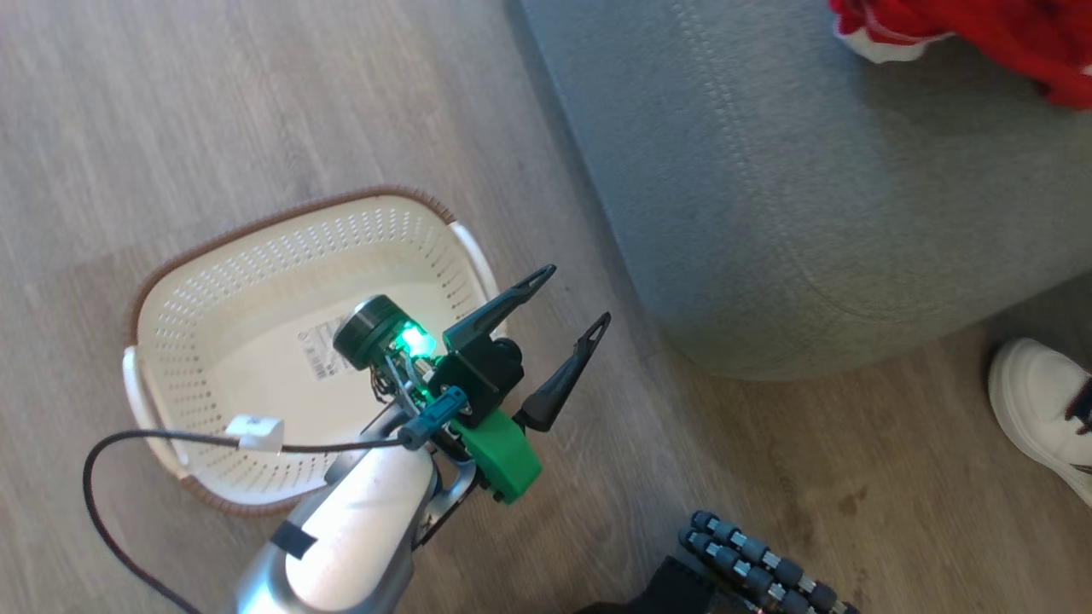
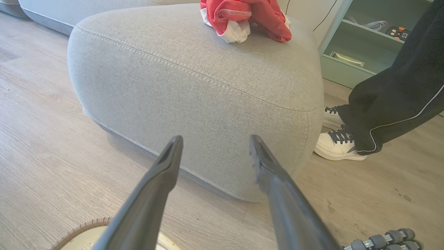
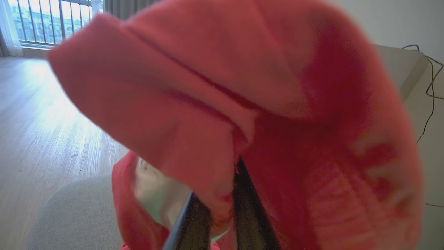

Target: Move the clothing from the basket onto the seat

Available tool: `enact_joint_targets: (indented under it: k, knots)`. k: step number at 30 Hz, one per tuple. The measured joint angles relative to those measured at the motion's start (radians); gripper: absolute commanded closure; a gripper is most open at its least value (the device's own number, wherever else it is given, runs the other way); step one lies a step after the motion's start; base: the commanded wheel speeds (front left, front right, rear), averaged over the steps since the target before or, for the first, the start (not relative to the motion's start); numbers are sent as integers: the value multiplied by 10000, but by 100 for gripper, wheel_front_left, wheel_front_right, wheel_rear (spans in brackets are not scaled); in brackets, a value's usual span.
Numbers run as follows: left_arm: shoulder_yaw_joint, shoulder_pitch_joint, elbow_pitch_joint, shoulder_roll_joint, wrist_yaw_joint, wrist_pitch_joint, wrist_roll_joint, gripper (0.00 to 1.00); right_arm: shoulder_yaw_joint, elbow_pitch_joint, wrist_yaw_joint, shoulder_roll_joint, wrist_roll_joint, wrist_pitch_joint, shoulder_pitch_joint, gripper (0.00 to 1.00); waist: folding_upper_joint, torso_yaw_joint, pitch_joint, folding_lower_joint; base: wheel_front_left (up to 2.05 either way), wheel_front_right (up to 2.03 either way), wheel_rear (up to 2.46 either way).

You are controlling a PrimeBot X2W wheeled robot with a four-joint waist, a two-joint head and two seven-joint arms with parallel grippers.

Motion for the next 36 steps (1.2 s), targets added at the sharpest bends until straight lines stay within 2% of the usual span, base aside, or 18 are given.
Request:
enact_joint_targets:
  k: [8,12,15,23,32,33,34,35,36]
  knots:
    - [-54,-224,-6,-6,-4,0,0,0,-347,2736,0,-86,-167,2,-617,100,0,610,425,0,0,0,0]
    - [-65,-299,-19,-8,-4,0,0,0,-495,3179,0,-117,-263,2,-743,100,0,801,576,-2,0,0,0]
    - [-67,-414,-54,-10,-79,-23,2,0,-247,3181,2,-499,-1398,2,-816,100,0,966,773,-2,0,0,0]
    - [13,-479,-136,-12,-77,-33,90,0,-1189,4276,2,-153,-1417,4,-979,100,0,1367,1163,-1,0,0,0]
    - [61,-528,-178,-52,-77,-73,88,0,-1352,4569,0,8,-1659,295,-972,100,0,1480,1021,-1,0,0,0]
    - [61,-528,-178,-69,-77,-73,88,0,-1356,4579,0,8,-1661,295,-972,70,0,1476,980,-2,0,0,0]
    - [61,-528,-178,-84,-77,-73,88,0,-1356,4587,0,8,-1676,295,-972,28,0,1471,938,-2,0,0,0]
    - [59,-527,-176,-98,-77,-73,88,0,-1352,4600,0,8,-1745,295,-971,0,0,1466,890,-1,0,0,0]
    - [59,-527,-173,-115,-77,-73,88,0,-1335,4614,2,12,-1787,297,-967,0,0,1464,830,-1,0,0,0]
